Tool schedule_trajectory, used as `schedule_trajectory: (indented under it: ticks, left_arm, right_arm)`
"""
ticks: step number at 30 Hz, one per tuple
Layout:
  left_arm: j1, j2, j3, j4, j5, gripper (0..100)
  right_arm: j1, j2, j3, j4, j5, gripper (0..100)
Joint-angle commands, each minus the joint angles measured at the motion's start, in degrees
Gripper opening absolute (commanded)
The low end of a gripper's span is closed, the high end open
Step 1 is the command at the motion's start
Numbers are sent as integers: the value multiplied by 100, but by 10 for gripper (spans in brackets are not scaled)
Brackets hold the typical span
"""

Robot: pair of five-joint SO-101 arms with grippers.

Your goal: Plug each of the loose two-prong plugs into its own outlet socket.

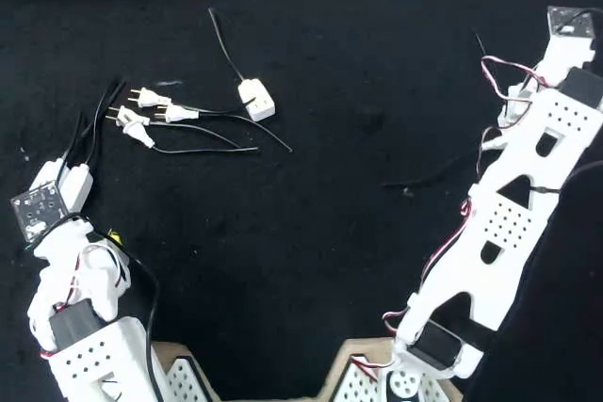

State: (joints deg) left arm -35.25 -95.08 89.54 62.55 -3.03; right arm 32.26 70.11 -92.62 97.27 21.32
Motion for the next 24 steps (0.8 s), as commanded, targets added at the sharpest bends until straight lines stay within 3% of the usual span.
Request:
schedule_trajectory:
  ticks: [1,5,12,16,24]
  left_arm:
    - [48,-44,-277,-79,18,183]
    - [48,-44,-277,-79,18,183]
    - [48,-44,-277,-88,18,184]
    - [101,-53,-233,-97,18,184]
    - [215,-53,-224,-97,18,184]
  right_arm:
    - [-273,-593,-277,360,0,243]
    - [-387,-716,-268,369,-9,236]
    - [-633,-919,-242,404,-299,59]
    - [-633,-1349,31,404,-642,71]
    - [-897,-3336,2580,396,-651,96]
